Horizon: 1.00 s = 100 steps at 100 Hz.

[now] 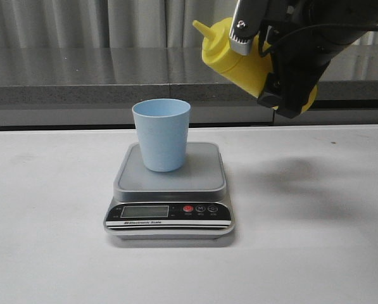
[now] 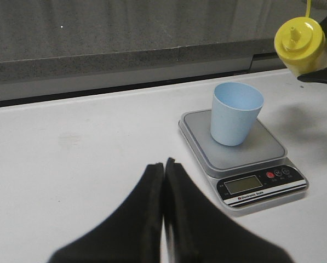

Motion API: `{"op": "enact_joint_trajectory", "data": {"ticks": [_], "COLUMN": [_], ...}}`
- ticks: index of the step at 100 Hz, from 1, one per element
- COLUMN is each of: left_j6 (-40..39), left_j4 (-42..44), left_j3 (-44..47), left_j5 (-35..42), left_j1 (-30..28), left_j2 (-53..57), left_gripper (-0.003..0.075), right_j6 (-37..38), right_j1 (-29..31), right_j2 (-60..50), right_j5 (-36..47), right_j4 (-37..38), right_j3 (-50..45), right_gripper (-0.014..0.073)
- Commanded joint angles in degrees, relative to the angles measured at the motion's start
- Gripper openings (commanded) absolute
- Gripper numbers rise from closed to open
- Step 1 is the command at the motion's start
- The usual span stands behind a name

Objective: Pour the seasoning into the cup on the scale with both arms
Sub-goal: 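Tilt the bottle nozzle down toward the cup with the right gripper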

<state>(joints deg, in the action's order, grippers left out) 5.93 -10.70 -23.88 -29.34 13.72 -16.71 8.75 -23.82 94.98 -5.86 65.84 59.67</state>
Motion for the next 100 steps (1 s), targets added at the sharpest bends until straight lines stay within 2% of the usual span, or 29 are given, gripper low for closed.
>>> {"op": "enact_joint_trajectory", "data": {"ticks": [1,14,33,63,80,100], "left_j6": [-0.5,-0.5,-0.5,-0.5,-0.5,-0.5], "left_j4": [-1.0,-1.0,-1.0,-1.0,-1.0,-1.0], "left_j3": [-1.5,-1.5,-1.5,-1.5,-1.5,-1.5], "left_j5": [4.5,4.5,4.5,4.5,4.5,4.5], "left_j1": [-0.1,-0.1,-0.1,-0.1,-0.1,-0.1], "left_j2": [-0.4,-0.4,-0.4,-0.4,-0.4,-0.4], "left_gripper": [-0.002,-0.002,-0.002,-0.002,-0.002,-0.002], "right_j6": [-0.3,-0.3,-0.3,-0.3,-0.3,-0.3], "right_j1": [0.0,-0.8,-4.2,-8.7,-10.7,-11.8], "right_j2": [-2.6,-2.6,-2.2,1.7,4.2,4.4], "right_j5": [-0.2,-2.4,-7.1,-18.6,-28.1,-29.3], "right_j4": [2.5,4.8,12.2,15.2,23.6,33.3], "right_j3": [2.1,2.2,2.3,7.2,8.1,8.1], "right_gripper": [0.0244,0.0244,0.0244,0.0244,0.0244,0.0244]}}
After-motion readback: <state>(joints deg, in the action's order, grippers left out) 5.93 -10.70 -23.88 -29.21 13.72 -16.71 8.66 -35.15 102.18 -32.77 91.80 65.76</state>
